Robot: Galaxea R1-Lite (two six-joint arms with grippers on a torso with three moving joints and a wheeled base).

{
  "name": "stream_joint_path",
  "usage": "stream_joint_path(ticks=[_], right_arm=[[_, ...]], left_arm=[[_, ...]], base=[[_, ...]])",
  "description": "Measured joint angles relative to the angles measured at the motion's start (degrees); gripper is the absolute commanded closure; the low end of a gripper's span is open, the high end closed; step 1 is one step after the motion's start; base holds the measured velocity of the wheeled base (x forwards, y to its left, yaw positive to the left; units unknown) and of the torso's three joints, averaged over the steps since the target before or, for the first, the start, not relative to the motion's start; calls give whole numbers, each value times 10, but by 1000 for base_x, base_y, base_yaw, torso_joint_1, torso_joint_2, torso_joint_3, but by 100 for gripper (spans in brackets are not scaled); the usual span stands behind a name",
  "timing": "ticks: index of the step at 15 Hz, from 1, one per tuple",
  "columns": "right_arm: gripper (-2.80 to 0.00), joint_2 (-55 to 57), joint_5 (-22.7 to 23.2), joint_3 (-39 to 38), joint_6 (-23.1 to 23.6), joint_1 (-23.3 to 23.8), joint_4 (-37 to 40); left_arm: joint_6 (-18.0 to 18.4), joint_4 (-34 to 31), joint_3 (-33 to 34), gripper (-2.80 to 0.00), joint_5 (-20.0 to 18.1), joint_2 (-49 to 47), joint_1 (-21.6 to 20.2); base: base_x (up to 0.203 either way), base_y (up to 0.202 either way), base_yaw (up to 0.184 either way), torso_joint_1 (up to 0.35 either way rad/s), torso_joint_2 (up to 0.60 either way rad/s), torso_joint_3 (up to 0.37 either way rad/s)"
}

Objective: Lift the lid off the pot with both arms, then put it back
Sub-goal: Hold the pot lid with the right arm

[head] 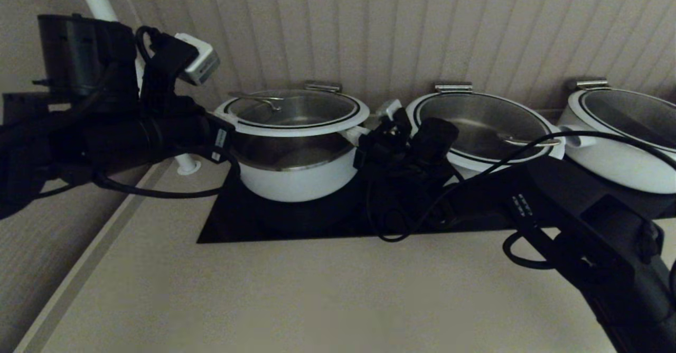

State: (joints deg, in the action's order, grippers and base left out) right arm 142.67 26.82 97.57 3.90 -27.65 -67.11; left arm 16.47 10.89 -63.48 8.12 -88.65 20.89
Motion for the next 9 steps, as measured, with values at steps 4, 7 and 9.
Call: stream_joint_path(ticks=[4,7,9], right_arm=[[0,0,0,8,0,1,3],[0,0,0,12,0,1,3],[0,1,0,13,0,1,3]], left_arm=[[1,-30,0,0,0,16,0],[0,-44,1,0,0,31,0],[0,-48,1,0,0,38,-1]], base=[[0,0,0,0,0,0],[0,0,0,0,0,0],[0,0,0,0,0,0]])
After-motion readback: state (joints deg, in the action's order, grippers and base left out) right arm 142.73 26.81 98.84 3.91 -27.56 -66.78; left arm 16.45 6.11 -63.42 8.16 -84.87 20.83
